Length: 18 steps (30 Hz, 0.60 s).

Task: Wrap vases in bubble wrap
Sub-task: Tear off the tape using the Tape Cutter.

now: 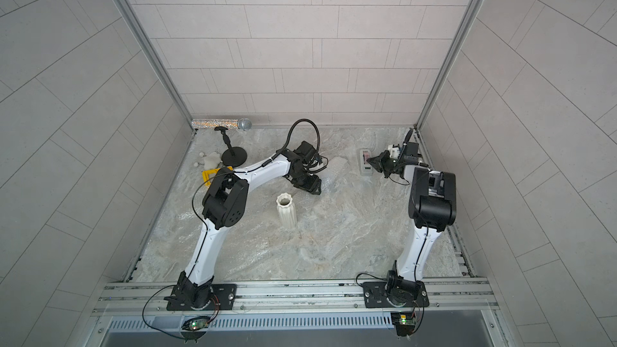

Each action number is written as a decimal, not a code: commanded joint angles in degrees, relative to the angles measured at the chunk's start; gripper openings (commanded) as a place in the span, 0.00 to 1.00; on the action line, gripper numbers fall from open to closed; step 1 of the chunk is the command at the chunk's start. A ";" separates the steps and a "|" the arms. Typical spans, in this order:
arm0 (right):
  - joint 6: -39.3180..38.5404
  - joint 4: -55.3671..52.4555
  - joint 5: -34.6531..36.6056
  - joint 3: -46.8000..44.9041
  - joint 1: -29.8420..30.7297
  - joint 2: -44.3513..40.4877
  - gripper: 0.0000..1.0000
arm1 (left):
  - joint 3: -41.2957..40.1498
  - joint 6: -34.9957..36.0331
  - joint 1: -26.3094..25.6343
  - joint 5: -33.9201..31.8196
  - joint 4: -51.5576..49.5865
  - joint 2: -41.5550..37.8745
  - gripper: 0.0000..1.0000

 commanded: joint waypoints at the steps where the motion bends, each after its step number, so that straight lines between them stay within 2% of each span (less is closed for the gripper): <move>1: -4.61 -6.41 0.35 -1.25 0.34 -4.57 0.00 | -0.99 -0.63 0.61 -1.28 -0.71 -1.94 0.39; 18: -11.48 -13.18 3.30 -8.88 0.65 -8.55 0.00 | -2.38 -1.07 0.61 -1.25 -0.36 -2.51 0.39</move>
